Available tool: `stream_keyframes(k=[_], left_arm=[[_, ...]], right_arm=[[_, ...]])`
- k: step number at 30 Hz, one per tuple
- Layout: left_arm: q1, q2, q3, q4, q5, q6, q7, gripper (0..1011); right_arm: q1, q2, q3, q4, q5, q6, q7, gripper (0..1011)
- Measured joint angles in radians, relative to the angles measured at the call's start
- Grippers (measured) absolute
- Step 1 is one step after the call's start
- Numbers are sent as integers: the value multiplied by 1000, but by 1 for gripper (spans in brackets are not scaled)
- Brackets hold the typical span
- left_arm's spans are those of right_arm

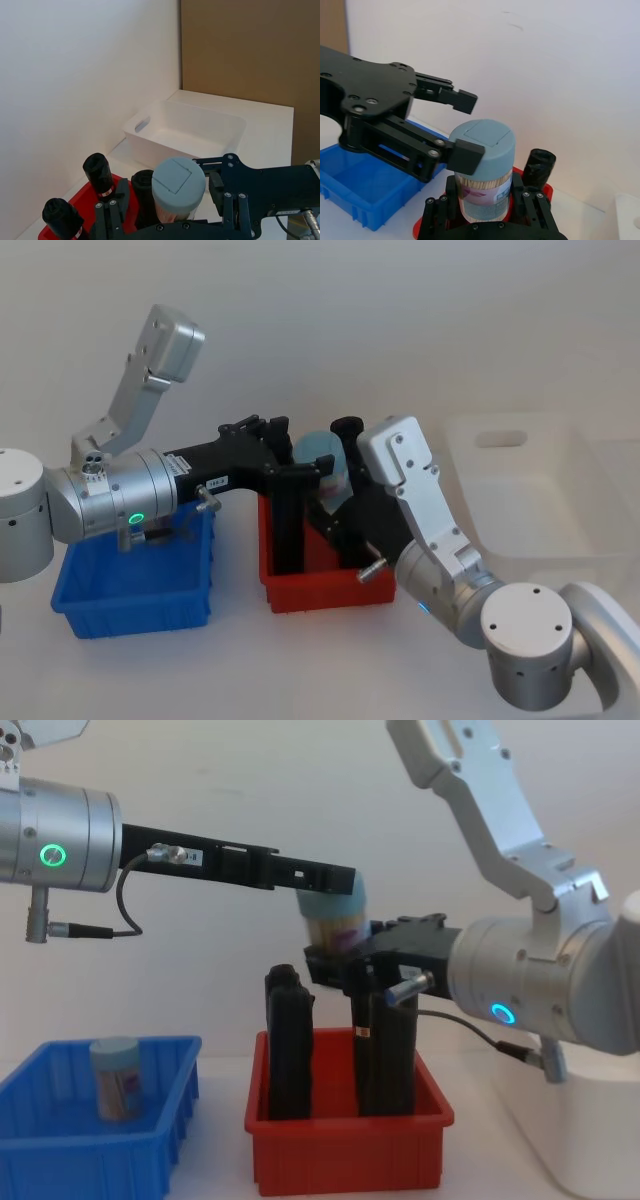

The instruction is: Pick the cotton swabs from the blue box and place them into the white box.

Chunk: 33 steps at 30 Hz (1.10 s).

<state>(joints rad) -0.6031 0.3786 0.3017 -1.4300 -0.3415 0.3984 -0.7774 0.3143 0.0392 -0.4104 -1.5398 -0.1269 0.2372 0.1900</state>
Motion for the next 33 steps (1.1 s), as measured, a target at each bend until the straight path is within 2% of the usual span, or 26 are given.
stream_keyframes(k=[9,21,28,33], left_arm=[[0,0,0,0,0,0,0,1004],[0,0,0,0,0,0,0,1004],[0,0,0,0,0,0,0,1004],[0,0,0,0,0,0,0,1004]], right_arm=[[-35,27,21,-45,27,21,-62,634],[-84,82,77,-85,79,39,-164,635],[-101,118,123,-75,124,39,-220,635],[-101,139,155,-40,156,37,-243,635]])
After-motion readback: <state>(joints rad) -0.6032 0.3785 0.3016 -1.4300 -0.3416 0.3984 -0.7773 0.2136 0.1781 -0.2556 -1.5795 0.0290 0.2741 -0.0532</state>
